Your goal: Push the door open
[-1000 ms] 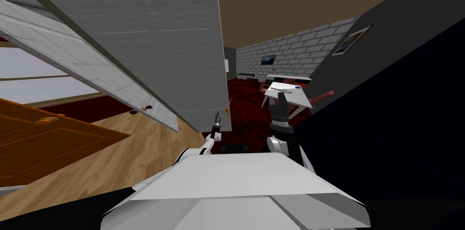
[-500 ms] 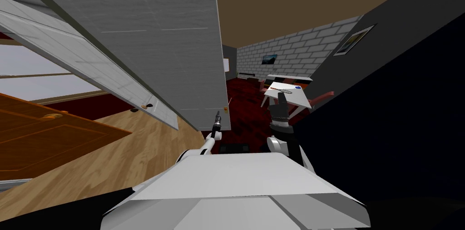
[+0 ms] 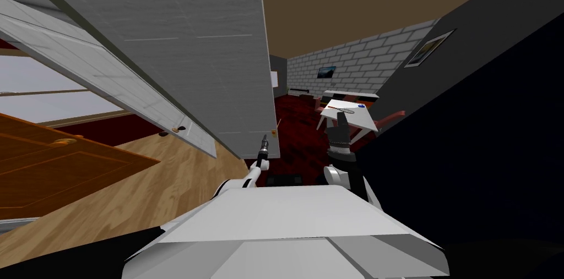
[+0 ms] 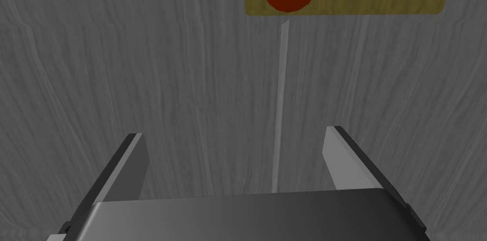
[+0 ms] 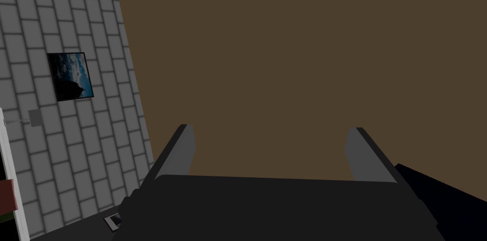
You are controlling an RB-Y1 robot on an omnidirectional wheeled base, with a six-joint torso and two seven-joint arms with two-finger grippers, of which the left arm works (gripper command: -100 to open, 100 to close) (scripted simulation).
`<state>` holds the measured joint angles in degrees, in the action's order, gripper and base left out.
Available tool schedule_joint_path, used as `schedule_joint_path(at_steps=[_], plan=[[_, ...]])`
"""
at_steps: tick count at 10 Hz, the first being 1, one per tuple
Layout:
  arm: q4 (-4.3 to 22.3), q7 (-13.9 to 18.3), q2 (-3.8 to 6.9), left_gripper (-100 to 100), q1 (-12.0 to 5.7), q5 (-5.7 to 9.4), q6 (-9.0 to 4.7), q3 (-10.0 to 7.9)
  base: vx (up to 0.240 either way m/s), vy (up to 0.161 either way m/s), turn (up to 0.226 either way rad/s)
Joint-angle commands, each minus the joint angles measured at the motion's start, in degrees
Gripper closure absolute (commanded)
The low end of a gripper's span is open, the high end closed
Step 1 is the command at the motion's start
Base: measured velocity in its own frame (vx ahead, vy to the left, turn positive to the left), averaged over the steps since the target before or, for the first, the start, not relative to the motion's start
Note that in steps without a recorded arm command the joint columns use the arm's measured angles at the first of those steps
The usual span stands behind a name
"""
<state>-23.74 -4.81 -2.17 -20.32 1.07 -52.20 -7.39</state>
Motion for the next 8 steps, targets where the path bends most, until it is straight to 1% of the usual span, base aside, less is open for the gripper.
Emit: schedule_joint_path(at_steps=[1,2,3,4,5,6,7,8], plan=[[2.86,-0.04,0.17,-100,-1.15,0.21,-1.22,-0.25,0.0,0.0,0.0],[3.77,-0.04,0.17,-100,-1.15,0.21,-1.22,-0.25,0.0,0.0,0.0],[1.18,0.28,0.88,-100,-0.03,-0.41,-0.03,0.02,0.055,0.091,0.055],[1.07,0.43,1.2,-100,0.09,-0.63,0.06,0.06,0.077,0.154,0.051],[0.82,0.8,1.84,-100,0.39,-1.13,0.28,0.17,0.114,0.14,0.055],[0.82,0.8,1.84,-100,0.39,-1.13,0.28,0.17,0.097,0.084,0.021],[0.26,1.6,2.79,-100,1.05,-2.23,0.75,0.41,0.107,0.11,0.118],[0.09,1.86,3.01,-100,1.25,-2.57,0.9,0.48,0.132,0.096,0.087]])
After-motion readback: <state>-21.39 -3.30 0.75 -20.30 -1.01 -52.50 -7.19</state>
